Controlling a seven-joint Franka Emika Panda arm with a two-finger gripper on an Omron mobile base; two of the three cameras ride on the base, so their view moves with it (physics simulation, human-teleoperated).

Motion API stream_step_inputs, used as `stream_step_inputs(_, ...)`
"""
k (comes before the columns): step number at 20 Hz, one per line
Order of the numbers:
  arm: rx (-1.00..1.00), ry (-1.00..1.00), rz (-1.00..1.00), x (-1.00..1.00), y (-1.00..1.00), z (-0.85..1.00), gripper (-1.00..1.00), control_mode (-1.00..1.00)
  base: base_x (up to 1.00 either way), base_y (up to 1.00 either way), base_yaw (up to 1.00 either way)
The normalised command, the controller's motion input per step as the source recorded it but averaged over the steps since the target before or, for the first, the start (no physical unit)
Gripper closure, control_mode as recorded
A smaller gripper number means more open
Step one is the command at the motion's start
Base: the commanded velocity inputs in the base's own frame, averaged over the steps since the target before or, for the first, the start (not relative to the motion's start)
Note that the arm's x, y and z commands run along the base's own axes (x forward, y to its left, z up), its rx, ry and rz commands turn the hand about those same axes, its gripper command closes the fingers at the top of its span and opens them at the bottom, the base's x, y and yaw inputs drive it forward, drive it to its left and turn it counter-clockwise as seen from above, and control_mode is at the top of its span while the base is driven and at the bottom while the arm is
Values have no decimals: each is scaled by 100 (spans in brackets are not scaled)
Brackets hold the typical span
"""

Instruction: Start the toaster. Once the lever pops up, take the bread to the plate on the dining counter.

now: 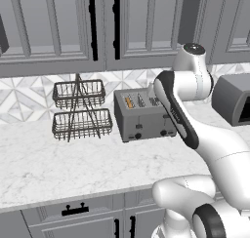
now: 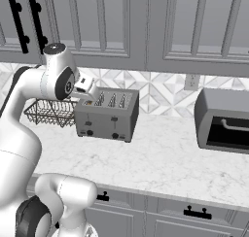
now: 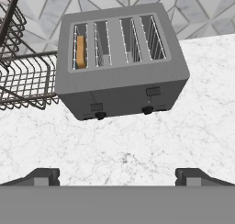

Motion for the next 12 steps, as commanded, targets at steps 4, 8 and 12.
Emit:
stream_step_inputs(4, 0, 0, 0, 0, 0, 0, -100, -100, 0, 0, 0)
stream_step_inputs(8, 0, 0, 0, 0, 0, 0, -100, -100, 0, 0, 0)
stream_step_inputs(12, 0, 0, 0, 0, 0, 0, -100, -100, 0, 0, 0)
